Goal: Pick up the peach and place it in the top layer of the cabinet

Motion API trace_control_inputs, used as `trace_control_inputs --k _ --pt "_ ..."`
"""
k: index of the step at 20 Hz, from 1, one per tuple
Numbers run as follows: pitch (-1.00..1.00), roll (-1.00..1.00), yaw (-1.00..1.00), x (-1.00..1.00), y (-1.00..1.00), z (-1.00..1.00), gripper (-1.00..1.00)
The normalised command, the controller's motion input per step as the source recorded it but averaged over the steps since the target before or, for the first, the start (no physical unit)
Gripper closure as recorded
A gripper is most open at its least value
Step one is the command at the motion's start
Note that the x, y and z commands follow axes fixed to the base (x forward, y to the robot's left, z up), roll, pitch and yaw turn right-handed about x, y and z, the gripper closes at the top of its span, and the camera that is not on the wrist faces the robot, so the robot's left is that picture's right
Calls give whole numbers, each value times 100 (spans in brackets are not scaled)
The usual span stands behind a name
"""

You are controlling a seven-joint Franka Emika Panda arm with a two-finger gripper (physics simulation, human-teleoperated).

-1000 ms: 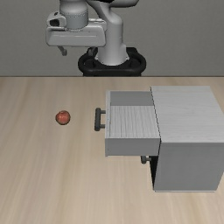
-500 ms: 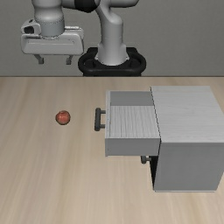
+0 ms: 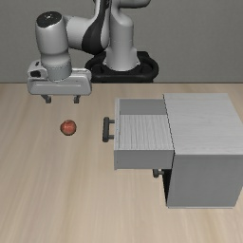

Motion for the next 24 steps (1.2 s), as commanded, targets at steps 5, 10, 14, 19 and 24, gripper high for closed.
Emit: trace_control_inputs --k 5,10,14,19,24 --pt "0 0 0 0 0 -100 -100" --pt "0 0 0 0 0 -100 -100" --pt "0 0 0 0 0 0 100" --pt "0 0 0 0 0 0 100" --pt "0 0 0 0 0 40 100"
